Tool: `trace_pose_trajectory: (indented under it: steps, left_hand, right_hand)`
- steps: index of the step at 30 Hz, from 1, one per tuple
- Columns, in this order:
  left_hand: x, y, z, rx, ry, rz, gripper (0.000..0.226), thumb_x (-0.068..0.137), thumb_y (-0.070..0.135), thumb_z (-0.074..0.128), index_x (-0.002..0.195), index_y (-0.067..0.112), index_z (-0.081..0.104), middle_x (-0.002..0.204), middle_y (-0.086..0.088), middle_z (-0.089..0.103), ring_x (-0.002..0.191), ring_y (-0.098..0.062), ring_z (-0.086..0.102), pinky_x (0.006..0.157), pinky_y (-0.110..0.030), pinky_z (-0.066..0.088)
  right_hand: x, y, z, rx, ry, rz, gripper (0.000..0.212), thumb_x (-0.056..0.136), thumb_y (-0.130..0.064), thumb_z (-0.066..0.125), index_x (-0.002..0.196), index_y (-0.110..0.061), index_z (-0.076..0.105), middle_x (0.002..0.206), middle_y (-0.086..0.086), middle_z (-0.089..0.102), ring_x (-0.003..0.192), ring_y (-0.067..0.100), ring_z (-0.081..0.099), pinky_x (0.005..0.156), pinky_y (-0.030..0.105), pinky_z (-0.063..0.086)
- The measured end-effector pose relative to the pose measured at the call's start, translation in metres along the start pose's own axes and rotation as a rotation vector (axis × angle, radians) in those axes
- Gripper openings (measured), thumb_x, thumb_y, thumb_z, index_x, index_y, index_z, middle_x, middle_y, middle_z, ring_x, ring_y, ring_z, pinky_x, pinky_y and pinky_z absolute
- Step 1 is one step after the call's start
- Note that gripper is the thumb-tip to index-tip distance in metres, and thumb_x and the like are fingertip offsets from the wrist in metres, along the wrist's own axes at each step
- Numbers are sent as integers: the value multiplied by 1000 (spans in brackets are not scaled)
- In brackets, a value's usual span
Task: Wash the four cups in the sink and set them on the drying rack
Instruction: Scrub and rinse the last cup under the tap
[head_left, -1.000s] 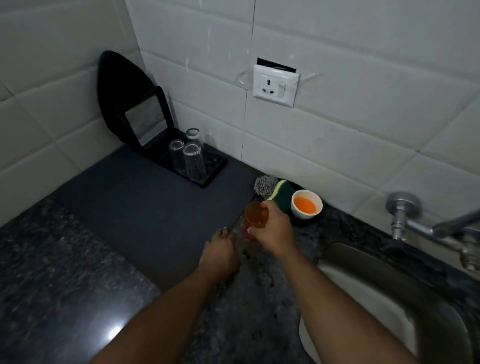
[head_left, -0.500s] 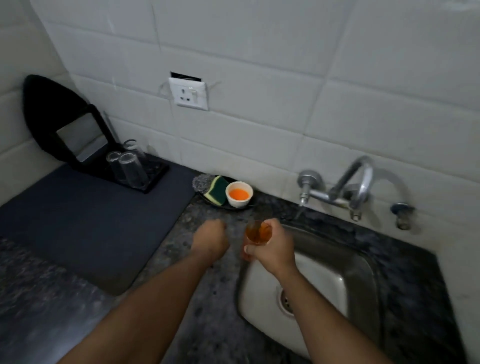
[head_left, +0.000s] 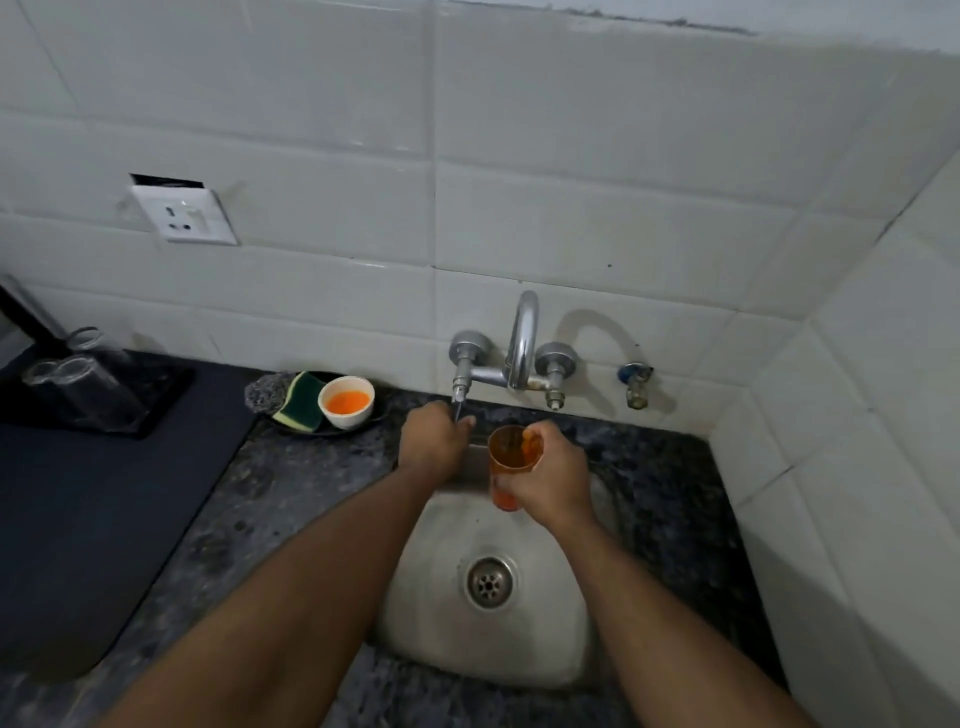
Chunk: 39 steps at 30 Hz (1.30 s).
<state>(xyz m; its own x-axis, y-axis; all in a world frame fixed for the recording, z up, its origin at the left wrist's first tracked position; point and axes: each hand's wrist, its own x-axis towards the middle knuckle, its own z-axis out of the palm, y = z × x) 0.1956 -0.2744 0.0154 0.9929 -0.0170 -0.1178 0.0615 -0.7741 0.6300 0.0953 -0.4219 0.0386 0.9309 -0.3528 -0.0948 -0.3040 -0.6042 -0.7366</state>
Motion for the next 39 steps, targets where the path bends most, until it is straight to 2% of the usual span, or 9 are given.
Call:
trace_pose_trajectory:
  steps: [6,9,15,18,23,28,33,37,39]
  left_hand:
    - [26,-3,2,-46,-38,-22,38,102,44,63,88,9,72,71,-1,64,62,-12,57,50,-27,34]
    - [37,-10,0,-41,-82,-3,30,100,40,68,92,12,74,79,-4,69,68,-16,62,57,-29,41]
    - [50,-14,-1,-56,-161,98,23,101,26,68,84,10,69,77,-5,66,73,-22,65,63,-31,46]
    - [52,-16,2,-102,-176,120,21,101,23,67,91,6,73,85,-11,72,82,-28,70,77,-39,59]
    - [52,-19,5,-196,-184,106,21,102,21,67,92,4,73,84,-11,74,82,-26,73,82,-41,60]
    - [48,-29,7,-256,-180,84,26,99,29,70,91,6,74,84,-9,77,82,-25,74,85,-44,61]
    - [30,-37,9,-229,-141,41,27,93,28,78,111,8,77,101,-6,78,89,-17,70,86,-30,55]
    - [30,-35,11,-408,-197,-11,22,95,38,76,100,17,74,92,-3,79,86,-21,77,86,-48,64]
    - [36,-34,15,-437,-193,-54,17,95,36,76,96,19,74,88,-4,79,84,-23,78,84,-50,64]
  right_hand:
    - [8,-6,11,20,14,35,64,67,-23,97,119,-26,61,102,-12,63,93,7,62,49,6,43]
    - [9,-8,20,43,7,70,68,68,-18,96,125,-21,60,107,-8,62,95,9,60,51,-1,41]
    - [11,-16,33,50,53,86,73,65,-22,98,127,-24,59,107,-12,61,101,10,61,53,7,39]
    - [11,-19,36,58,83,93,69,65,-21,97,124,-24,61,101,-14,60,91,5,57,54,3,40]
    - [12,-17,38,99,84,98,64,66,-15,97,117,-23,59,95,-17,56,79,-8,50,56,-1,41]
    - [12,-10,41,109,82,83,72,63,-20,99,123,-25,59,104,-14,61,97,7,60,66,8,38]
    - [13,-5,41,117,50,78,75,60,-22,100,122,-27,60,101,-17,62,98,9,63,80,23,51]
    - [15,-4,36,93,15,61,72,60,-23,99,121,-26,61,99,-16,65,86,-1,61,69,15,47]
    - [15,-6,33,82,8,52,70,60,-22,98,120,-25,61,95,-17,64,83,-3,60,64,12,44]
